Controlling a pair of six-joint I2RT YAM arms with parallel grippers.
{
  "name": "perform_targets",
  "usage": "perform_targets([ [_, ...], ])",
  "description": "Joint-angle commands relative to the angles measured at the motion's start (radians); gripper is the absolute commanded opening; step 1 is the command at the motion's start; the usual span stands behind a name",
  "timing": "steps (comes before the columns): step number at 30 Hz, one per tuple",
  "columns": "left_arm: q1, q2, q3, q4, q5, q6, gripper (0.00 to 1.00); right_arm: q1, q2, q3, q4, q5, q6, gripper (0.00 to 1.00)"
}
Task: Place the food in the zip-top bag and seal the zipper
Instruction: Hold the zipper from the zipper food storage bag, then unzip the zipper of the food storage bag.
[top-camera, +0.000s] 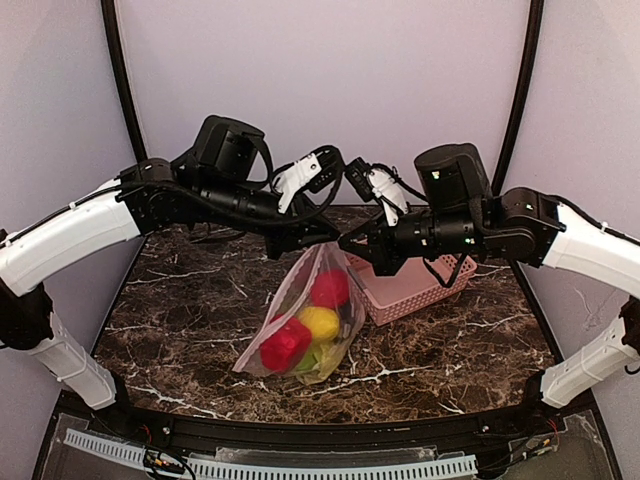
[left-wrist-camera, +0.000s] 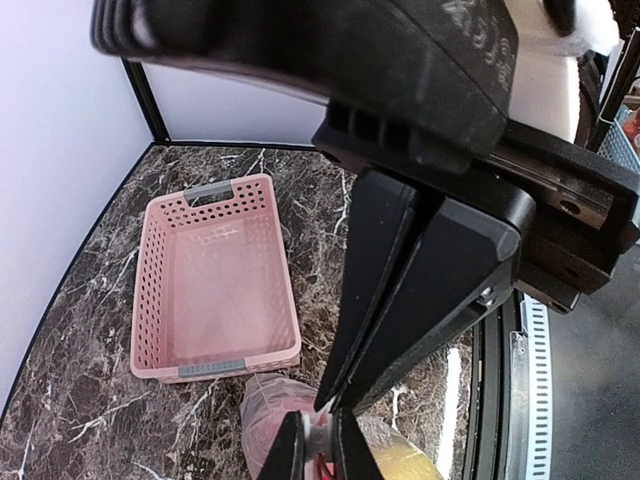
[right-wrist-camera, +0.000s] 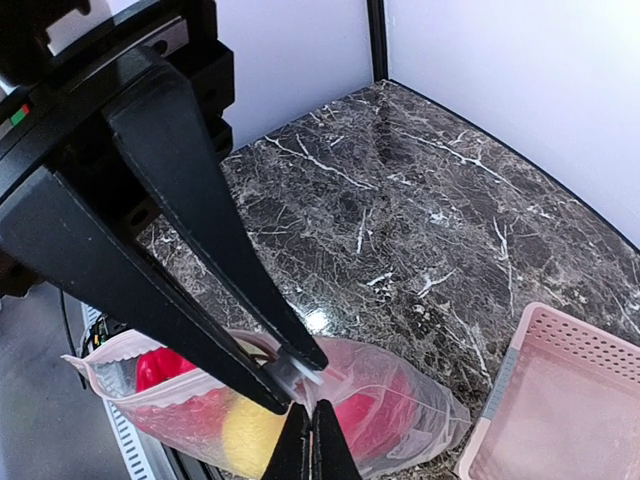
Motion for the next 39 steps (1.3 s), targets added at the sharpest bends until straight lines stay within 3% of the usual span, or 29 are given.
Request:
perform_targets([
  [1,0.001,-0.048,-0.034,-0.031,-0.03,0.003,0.01,-0.017,-0.002,0.04,0.029,0.171,0.052,0.0],
  [23,0.021,-0.168,-0.149,-0.114,-0.123,-0.001,0.01,-0.143,-0.023,0.011,-0.034,0.351,0.107,0.0],
  [39,0.116,-0.251,-0.2,-0.193,-0.037,-0.002,0.01,-0.221,-0.05,-0.012,-0.059,0.37,0.114,0.0],
])
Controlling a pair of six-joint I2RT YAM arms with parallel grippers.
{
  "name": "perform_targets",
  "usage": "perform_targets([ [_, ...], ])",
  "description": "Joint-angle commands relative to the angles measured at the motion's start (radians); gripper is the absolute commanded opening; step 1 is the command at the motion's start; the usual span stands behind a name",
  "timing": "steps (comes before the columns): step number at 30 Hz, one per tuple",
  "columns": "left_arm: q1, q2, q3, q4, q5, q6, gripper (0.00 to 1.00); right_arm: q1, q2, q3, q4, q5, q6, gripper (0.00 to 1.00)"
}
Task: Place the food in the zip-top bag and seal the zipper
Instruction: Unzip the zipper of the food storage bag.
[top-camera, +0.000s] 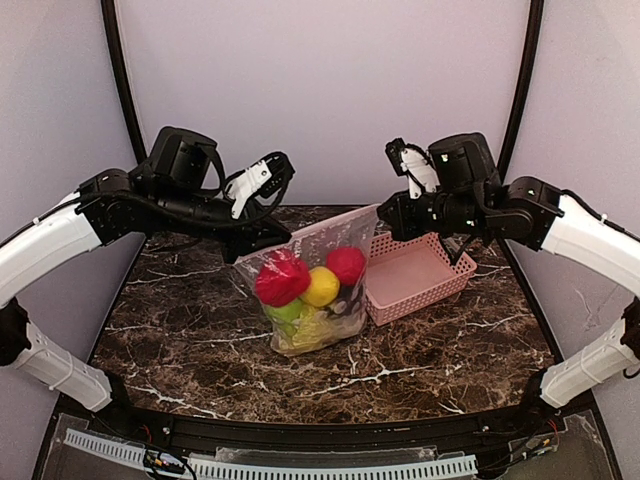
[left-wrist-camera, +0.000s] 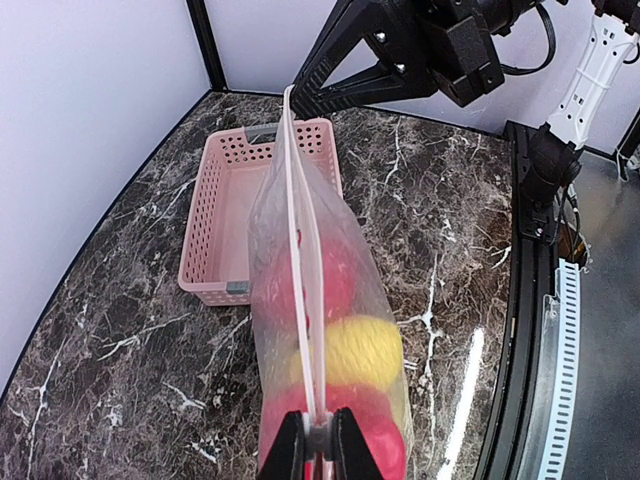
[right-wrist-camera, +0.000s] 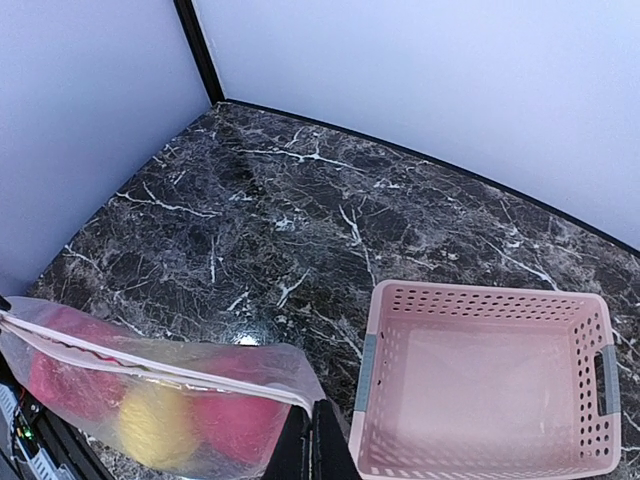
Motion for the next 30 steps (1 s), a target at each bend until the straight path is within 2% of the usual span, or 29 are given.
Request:
perform_targets([
  [1,0.032,-0.074,-0.035,-0.133,0.038,0.002,0.01,-0.062,-0.049,-0.013,-0.024,0.146,0.022,0.0],
  [11,0.056,-0.09,-0.074,-0.138,0.066,0.003,0.01,-0.074,-0.047,-0.019,-0.023,0.107,0.025,0.0],
  [16,0.057,-0.086,-0.101,-0.087,0.105,-0.008,0.01,-0.074,-0.052,-0.03,0.045,-0.099,-0.057,0.01],
  [17,0.057,-0.085,-0.105,-0.067,0.108,-0.013,0.01,-0.074,-0.058,-0.035,0.065,-0.155,-0.078,0.1],
  [20,0.056,-0.085,-0.119,-0.039,0.128,-0.02,0.01,-0.071,-0.086,-0.049,0.102,-0.263,-0.125,0.51],
  [21,0.056,-0.085,-0.121,-0.029,0.132,-0.02,0.01,-0.066,-0.102,-0.056,0.115,-0.283,-0.142,0.63],
  [24,0.056,-0.087,-0.121,-0.016,0.133,-0.025,0.01,-0.044,-0.151,-0.078,0.152,-0.362,-0.204,0.85],
  [26,0.057,-0.091,-0.122,-0.008,0.137,-0.029,0.01,-0.025,-0.17,-0.082,0.173,-0.451,-0.249,0.93],
  [30,0.058,-0.106,-0.124,0.008,0.16,-0.036,0.01,0.04,-0.152,-0.075,0.221,-0.555,-0.319,0.94],
])
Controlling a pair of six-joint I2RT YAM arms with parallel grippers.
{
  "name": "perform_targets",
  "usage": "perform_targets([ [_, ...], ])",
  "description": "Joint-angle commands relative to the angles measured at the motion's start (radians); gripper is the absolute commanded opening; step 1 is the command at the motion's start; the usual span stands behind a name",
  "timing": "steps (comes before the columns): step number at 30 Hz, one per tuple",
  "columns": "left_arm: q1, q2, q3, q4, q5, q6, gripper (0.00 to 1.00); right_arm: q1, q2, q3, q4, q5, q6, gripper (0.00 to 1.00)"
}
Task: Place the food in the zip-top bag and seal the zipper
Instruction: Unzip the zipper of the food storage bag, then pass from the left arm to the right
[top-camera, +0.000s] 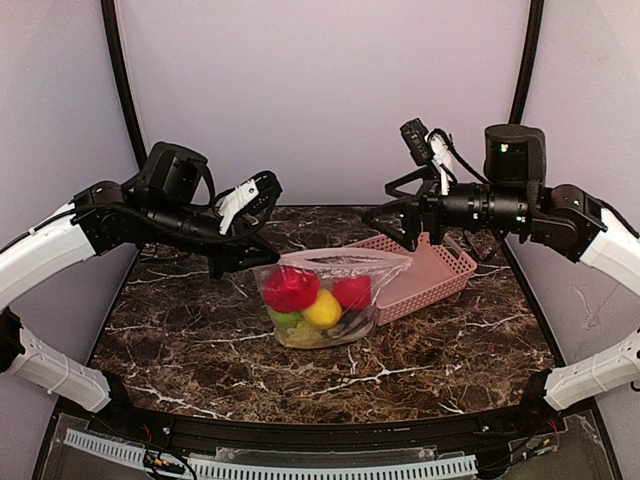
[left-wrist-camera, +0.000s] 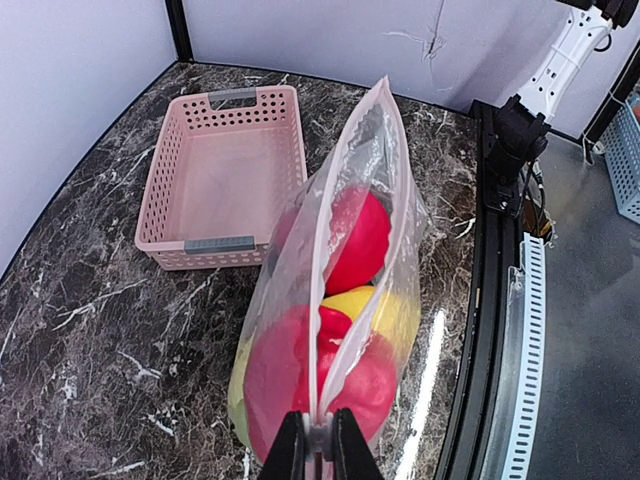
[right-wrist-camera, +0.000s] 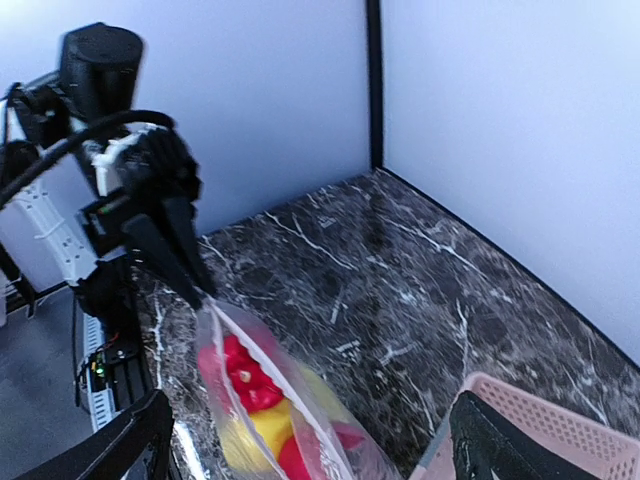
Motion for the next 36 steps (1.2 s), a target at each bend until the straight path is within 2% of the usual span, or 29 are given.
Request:
perform_targets([
  [1,0.005,-0.04,-0.013,0.033,0.045,-0.017,0.01,0.068,0.029,0.005,0.1,-0.177,-0.118,0.93],
  [8,0.007,-0.049,-0.006,0.033,0.08,-0.014,0.01,0.116,0.21,0.103,0.101,-0.267,-0.169,0.77],
  [15,0.007,-0.059,0.002,0.027,0.111,-0.006,0.01,0.143,0.315,0.162,0.081,-0.252,-0.216,0.8],
  [20,0.007,-0.049,0.019,0.006,0.13,0.007,0.01,0.143,0.372,0.204,0.057,-0.238,-0.263,0.78],
  [26,0.007,-0.047,0.025,0.009,0.128,0.009,0.01,0.143,0.436,0.252,-0.004,-0.25,-0.291,0.57],
  [30,0.008,-0.046,0.027,0.013,0.12,0.012,0.01,0.144,0.439,0.246,-0.004,-0.285,-0.287,0.53],
  [32,0.008,-0.046,0.027,0.014,0.12,0.011,0.01,0.145,0.441,0.241,-0.004,-0.291,-0.284,0.46],
  [34,0.009,-0.046,0.027,0.019,0.123,0.012,0.01,0.145,0.442,0.234,0.001,-0.286,-0.279,0.31],
  [36,0.008,-0.047,0.026,0.023,0.126,0.011,0.01,0.145,0.44,0.226,0.01,-0.275,-0.27,0.09],
])
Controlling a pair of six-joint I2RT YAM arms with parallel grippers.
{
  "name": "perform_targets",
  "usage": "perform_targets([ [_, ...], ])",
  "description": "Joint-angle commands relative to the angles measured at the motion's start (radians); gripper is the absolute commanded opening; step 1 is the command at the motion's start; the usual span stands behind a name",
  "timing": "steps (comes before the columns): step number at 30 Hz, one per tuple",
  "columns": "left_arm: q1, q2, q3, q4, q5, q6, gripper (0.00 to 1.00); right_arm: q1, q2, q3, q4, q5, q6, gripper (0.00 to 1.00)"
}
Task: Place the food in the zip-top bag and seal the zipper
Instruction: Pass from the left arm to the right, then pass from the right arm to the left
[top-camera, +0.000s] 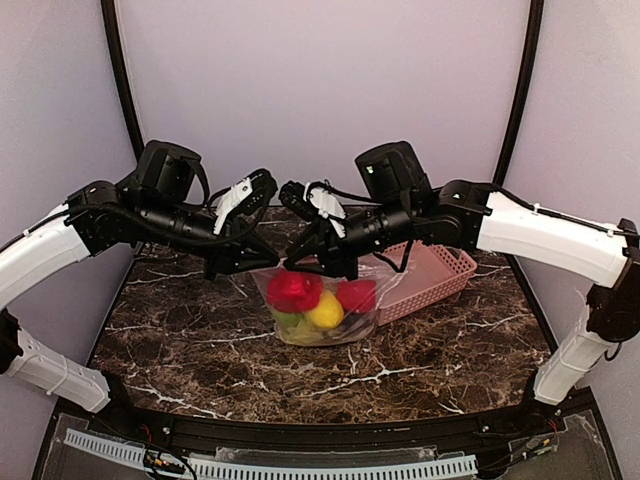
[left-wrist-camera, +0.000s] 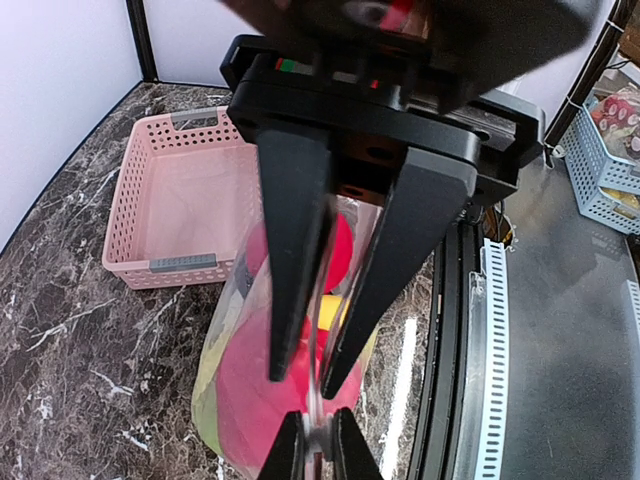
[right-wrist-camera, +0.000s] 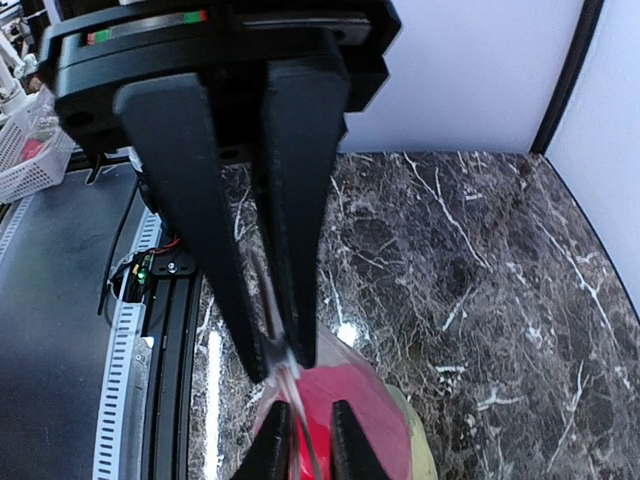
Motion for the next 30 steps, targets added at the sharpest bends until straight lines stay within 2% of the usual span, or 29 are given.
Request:
perform_targets([
  [1,0.006,-0.024,0.025,0.024,0.021,0.015,0.01,0.009,-0.006,-0.006,0.025,0.002,0.017,0.0],
  [3,0.009,-0.026,0.017,0.029,0.02,0.012,0.07,0.009,-0.026,-0.026,0.049,0.019,0.03,0.0],
  [4,0.011,-0.028,0.003,0.033,0.018,0.006,0.25,0.008,-0.038,-0.036,0.061,0.022,0.037,0.0],
  [5,0.013,-0.036,-0.007,0.043,0.014,0.003,0.36,0.008,-0.048,-0.045,0.074,0.026,0.042,0.0],
  [6,0.016,-0.04,-0.03,0.05,0.011,-0.001,0.58,0.007,-0.056,-0.054,0.082,0.026,0.046,0.0],
  [7,0.018,-0.049,-0.041,0.062,0.005,-0.003,0.74,0.007,-0.064,-0.059,0.088,0.026,0.05,0.0],
  [9,0.026,-0.058,-0.066,0.065,0.001,-0.001,0.82,0.006,-0.073,-0.064,0.094,0.024,0.056,0.0],
  [10,0.031,-0.06,-0.075,0.059,0.004,0.002,0.81,0.005,-0.074,-0.066,0.095,0.023,0.059,0.0],
  [14,0.045,-0.069,-0.099,0.053,0.027,0.01,0.64,0.005,-0.08,-0.07,0.1,0.022,0.065,0.0],
  [17,0.049,-0.074,-0.108,0.058,0.037,0.008,0.37,0.004,-0.078,-0.068,0.101,0.021,0.068,0.0],
  [20,0.051,-0.077,-0.113,0.074,0.037,0.006,0.23,0.005,-0.076,-0.066,0.1,0.013,0.068,0.0],
  [22,0.051,-0.077,-0.114,0.083,0.036,0.005,0.05,0.005,-0.076,-0.062,0.097,-0.001,0.067,0.0],
  [24,0.051,-0.076,-0.114,0.089,0.039,0.006,0.01,0.004,-0.074,-0.058,0.096,-0.017,0.07,0.02],
  [27,0.051,-0.071,-0.115,0.093,0.048,0.009,0.01,0.005,-0.068,-0.047,0.103,-0.042,0.075,0.23],
  [30,0.052,-0.067,-0.116,0.097,0.058,0.012,0.01,0.005,-0.056,-0.038,0.119,-0.056,0.081,0.33],
])
